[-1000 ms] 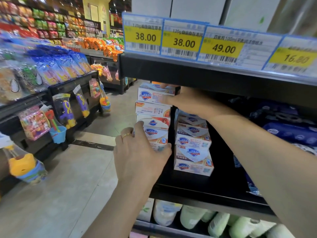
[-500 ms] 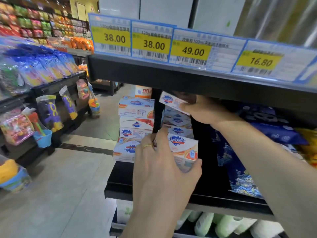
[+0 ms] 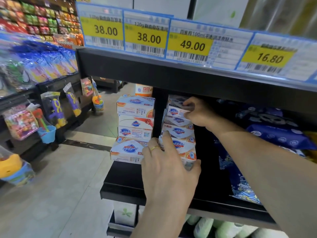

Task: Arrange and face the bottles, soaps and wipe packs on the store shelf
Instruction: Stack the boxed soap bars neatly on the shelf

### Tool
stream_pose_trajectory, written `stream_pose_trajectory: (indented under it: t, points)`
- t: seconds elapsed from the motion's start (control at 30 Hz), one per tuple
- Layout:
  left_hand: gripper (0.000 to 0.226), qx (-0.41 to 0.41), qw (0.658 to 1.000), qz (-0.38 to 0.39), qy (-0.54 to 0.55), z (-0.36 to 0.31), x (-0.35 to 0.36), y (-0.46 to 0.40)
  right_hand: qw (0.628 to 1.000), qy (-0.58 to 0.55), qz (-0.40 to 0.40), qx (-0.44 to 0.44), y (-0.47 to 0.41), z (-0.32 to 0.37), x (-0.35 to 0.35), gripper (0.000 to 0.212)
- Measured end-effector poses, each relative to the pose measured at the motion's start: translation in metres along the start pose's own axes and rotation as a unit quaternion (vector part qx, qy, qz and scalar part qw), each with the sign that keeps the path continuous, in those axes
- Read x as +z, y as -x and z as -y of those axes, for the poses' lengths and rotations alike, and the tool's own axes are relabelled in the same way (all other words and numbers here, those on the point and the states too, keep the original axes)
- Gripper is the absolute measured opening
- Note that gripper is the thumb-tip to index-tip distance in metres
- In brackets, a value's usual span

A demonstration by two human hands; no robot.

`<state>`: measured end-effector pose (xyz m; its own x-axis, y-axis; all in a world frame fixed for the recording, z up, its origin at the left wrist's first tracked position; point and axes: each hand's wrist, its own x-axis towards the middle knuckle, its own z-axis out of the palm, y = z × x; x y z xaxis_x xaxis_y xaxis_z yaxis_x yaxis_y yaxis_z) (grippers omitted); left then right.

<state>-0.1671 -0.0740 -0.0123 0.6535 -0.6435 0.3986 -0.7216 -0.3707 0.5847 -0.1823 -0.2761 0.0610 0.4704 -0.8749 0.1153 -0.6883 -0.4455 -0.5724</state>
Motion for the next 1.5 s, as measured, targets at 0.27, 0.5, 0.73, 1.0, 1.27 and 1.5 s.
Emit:
stream_pose_trajectory:
  t: [0.27,0.5,0.73,1.0,1.27,1.5]
  points:
    - [0.106,0.001,1.0,0.018,-0.011,0.0,0.0,0.001,1.0,-0.012,-0.026,0.003,-0.004,0.001,0.009,0.043]
    - [0.111,0.002,0.999,0.05,0.016,0.0,-0.007,0.003,0.999,0.03,-0.035,0.012,0.003,0.008,0.007,0.045]
    - [0.084,0.001,0.998,0.026,0.061,0.02,-0.036,0.004,0.986,0.106,-0.115,-0.056,0.027,0.041,0.013,0.027]
    - [0.065,-0.047,0.998,0.017,-0.027,0.076,-0.046,-0.016,0.982,0.057,0.054,-0.171,0.046,0.084,0.018,0.032]
    - [0.07,-0.028,0.997,0.008,-0.074,0.086,-0.032,-0.022,0.978,0.04,0.079,-0.191,0.041,0.09,0.023,0.033]
    - [0.075,-0.041,0.997,0.0,-0.067,0.09,-0.029,-0.028,0.977,0.046,0.078,-0.192,0.043,0.092,0.024,0.033]
